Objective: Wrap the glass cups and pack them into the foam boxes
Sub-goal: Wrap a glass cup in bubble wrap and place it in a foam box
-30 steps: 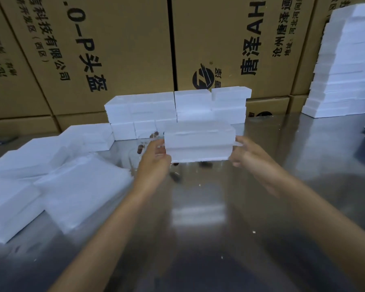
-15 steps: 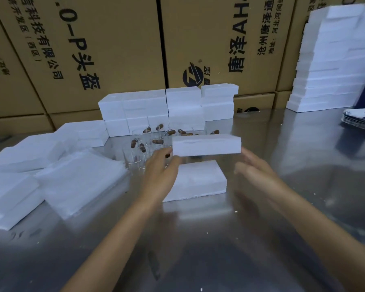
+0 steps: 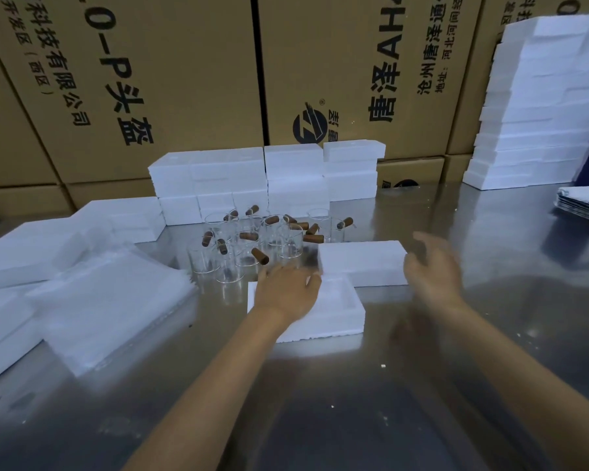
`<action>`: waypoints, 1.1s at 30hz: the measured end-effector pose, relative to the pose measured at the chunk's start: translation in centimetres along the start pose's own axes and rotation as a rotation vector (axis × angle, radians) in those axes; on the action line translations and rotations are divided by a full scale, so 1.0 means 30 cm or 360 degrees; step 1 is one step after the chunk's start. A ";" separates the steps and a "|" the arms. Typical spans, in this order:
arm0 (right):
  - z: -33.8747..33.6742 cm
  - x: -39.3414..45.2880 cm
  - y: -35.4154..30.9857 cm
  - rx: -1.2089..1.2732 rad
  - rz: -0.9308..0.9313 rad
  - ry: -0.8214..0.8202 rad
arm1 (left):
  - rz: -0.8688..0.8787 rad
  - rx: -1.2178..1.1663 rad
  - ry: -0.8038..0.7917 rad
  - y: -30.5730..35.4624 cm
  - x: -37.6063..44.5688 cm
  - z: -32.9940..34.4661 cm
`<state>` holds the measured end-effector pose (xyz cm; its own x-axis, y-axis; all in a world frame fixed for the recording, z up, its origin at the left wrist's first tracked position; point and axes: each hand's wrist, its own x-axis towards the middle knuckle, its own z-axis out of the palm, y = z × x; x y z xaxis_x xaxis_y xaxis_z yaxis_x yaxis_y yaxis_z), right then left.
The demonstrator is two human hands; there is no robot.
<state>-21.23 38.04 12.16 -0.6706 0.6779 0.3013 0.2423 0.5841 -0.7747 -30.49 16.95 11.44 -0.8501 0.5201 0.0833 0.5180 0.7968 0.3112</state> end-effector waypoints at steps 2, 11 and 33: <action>0.048 0.009 -0.074 -0.0041 -0.0346 -0.0050 | -0.0014 -0.0049 -0.0014 -0.018 -0.015 -0.003; 0.459 0.146 -0.350 -0.0439 -0.0669 -0.0891 | 0.0010 -0.0243 0.0448 -0.106 -0.056 -0.032; 0.231 -0.132 -0.456 -0.0068 -0.1186 -0.0470 | 0.0143 -0.1454 0.0515 -0.179 -0.088 -0.131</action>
<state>-26.75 24.25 17.72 -0.8228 -0.0399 0.5669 -0.3199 0.8571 -0.4039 -31.39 10.09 13.29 -0.8668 0.3486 0.3566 0.4246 0.1411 0.8943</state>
